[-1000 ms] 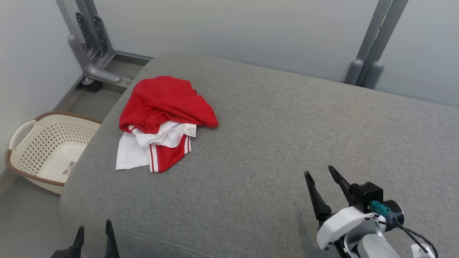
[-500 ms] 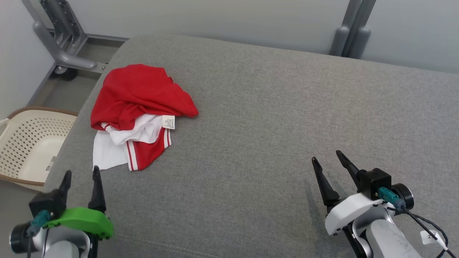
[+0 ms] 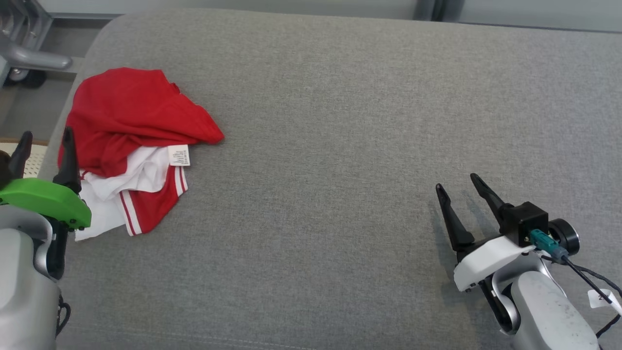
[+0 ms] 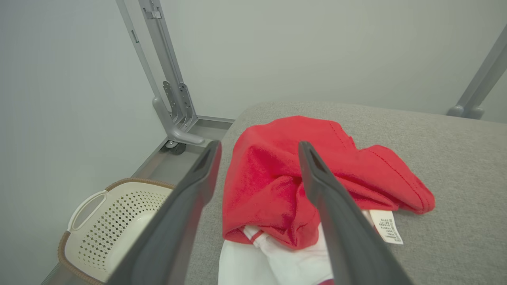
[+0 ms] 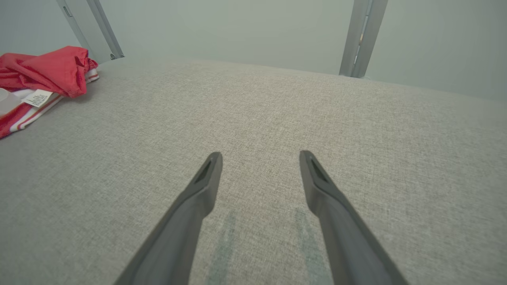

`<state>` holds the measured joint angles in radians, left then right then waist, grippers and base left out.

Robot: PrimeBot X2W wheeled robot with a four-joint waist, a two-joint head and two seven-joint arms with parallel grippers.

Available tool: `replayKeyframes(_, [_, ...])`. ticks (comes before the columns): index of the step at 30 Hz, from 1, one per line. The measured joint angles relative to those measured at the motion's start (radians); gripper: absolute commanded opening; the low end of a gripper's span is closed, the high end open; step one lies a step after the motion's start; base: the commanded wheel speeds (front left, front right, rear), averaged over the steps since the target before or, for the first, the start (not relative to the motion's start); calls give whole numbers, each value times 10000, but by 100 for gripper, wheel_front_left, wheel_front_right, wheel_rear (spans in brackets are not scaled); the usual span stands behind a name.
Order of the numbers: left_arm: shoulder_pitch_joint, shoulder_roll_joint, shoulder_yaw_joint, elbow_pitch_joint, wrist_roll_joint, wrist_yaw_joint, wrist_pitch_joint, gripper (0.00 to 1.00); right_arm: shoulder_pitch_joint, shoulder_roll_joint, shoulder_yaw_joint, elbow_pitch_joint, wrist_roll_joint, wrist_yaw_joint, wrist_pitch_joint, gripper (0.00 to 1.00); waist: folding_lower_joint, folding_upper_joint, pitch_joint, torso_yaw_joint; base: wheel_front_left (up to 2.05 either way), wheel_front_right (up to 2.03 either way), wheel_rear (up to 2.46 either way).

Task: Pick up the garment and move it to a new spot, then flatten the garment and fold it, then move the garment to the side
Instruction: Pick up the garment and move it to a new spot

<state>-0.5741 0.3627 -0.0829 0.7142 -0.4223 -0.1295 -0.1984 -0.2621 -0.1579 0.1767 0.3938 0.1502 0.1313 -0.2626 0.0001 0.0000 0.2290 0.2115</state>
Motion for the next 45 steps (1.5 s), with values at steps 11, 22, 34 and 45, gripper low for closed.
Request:
replayKeyframes(11, [-988, 1158, -445, 1438, -1593, -12, 1197, 100, -273, -364, -77, -430, -4, 0, 0, 100, 0, 0, 945, -973, 0, 0, 0])
replayKeyframes(22, [-1297, 1475, -560, 3342, -2378, -13, 1687, 100, -300, -575, -274, -692, 71, 0, 0, 100, 0, 1, 1781, -1735, 0, 0, 0])
replayKeyframes(34, [-1426, 982, -1672, 3233, -2759, 19, 1687, 0, -311, -280, -278, -573, 171, 0, 0, 100, 0, 1, 1547, -1773, 0, 0, 0])
replayKeyframes(45, [-1305, 174, -4071, 788, -3308, 4, 635, 0, -235, 293, -180, -194, 318, 0, 0, 100, -1, 1, 578, -1817, 0, 0, 0])
